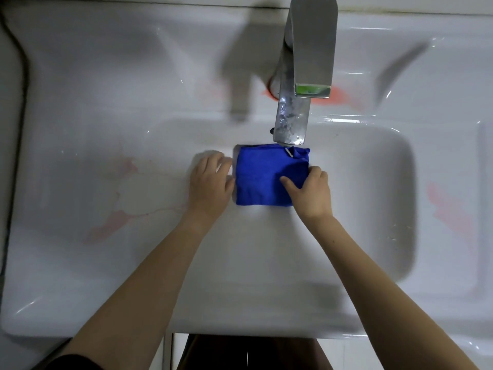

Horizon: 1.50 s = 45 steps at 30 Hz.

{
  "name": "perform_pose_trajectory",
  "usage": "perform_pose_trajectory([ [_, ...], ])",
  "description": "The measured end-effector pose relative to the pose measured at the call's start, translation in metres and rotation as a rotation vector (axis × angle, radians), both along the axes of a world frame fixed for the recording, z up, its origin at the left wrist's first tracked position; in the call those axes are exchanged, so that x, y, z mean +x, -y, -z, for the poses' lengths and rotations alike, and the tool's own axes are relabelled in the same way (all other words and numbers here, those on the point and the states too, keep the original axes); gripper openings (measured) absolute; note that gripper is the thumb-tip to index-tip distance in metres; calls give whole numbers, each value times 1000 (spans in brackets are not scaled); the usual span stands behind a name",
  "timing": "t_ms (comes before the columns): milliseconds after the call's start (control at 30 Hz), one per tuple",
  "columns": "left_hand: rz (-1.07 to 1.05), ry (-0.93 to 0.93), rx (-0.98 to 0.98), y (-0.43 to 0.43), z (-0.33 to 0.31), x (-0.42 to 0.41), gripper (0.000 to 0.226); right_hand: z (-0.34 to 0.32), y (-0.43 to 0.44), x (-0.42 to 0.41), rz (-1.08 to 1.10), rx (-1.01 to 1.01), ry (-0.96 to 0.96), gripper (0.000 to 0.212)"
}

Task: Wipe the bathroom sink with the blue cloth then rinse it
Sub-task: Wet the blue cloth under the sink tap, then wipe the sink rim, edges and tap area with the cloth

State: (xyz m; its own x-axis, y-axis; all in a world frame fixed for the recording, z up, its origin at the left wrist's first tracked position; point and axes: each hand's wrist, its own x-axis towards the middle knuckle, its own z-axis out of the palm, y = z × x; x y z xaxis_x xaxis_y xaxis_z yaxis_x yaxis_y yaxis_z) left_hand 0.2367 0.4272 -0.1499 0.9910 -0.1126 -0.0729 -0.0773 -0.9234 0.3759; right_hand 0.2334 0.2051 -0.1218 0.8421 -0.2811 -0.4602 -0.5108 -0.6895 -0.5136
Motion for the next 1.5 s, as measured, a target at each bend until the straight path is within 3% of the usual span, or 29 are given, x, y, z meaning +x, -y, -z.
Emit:
perform_pose_trajectory([
  [100, 1, -59, -119, 7, 1, -3, 31, 3, -5, 6, 213, 123, -79, 50],
  [233, -84, -108, -180, 11, 2, 1, 28, -1, -5, 13, 341, 368, -231, 29],
  [367, -65, -163, -222, 4, -4, 1, 27, -19, -8, 5, 291, 626, -62, 13],
  [433, -59, -200, -234, 2, -11, 0, 28, -29, -7, 1, 240, 709, -26, 16],
  [567, -137, -231, -272, -6, -46, -11, 27, -53, -8, -10, 148, 638, 6, 14],
  [900, -278, -102, -242, -83, -144, -111, 35, -131, -29, -39, -23, 557, 8, 13],
  [1100, -498, -55, -106, -143, -158, -176, 48, -140, -79, -47, -152, 541, -23, 10],
  [1300, -496, -111, -21, -182, -141, -215, 45, -134, -152, -59, -240, 665, -90, 9],
  [1500, -443, -13, -31, -190, -126, -223, 36, -104, -210, -74, -97, 945, -279, 22],
])
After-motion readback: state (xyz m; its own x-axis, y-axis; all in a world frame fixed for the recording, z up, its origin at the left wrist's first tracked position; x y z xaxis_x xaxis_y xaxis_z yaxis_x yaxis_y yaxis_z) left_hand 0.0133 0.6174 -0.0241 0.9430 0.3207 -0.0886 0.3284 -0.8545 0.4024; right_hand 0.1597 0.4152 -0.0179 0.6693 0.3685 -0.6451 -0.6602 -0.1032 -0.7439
